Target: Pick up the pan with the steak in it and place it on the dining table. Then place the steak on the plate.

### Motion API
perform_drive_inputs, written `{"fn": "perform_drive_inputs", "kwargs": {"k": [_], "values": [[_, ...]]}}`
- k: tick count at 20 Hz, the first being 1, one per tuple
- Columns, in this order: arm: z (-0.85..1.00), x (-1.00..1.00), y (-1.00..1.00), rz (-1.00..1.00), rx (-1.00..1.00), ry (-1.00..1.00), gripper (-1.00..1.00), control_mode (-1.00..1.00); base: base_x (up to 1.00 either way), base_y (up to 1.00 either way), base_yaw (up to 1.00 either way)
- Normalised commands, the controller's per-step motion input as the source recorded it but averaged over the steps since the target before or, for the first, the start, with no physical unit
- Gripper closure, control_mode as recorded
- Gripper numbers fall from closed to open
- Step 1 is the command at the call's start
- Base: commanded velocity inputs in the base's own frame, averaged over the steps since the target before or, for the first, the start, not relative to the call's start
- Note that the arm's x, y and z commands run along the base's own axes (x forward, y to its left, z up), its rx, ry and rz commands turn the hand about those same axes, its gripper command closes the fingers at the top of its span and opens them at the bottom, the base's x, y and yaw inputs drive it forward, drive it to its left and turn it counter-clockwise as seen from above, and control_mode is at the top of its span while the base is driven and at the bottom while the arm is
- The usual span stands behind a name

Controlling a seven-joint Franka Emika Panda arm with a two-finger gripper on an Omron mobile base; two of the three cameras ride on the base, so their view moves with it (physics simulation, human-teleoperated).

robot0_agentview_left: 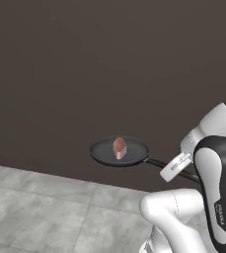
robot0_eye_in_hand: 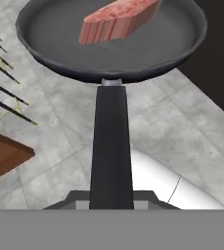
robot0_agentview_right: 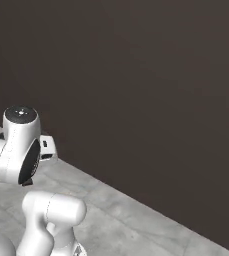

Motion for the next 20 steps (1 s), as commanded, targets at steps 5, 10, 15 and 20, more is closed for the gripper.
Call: {"fn": "perform_drive_inputs", "kwargs": {"k": [5,10,15,20], "values": [[0.00,0.00,0.00,0.00,0.00,0.00,1.00,1.00,0.00,0.00,0.50],[0.00,0.00,0.00,0.00,0.00,0.00,1.00,1.00,0.00,0.00,0.50],[0.00,0.00,0.00,0.00,0.00,0.00,1.00,1.00,0.00,0.00,0.50],[0.00,0.00,0.00,0.00,0.00,0.00,1.00,1.00,0.00,0.00,0.50]]}}
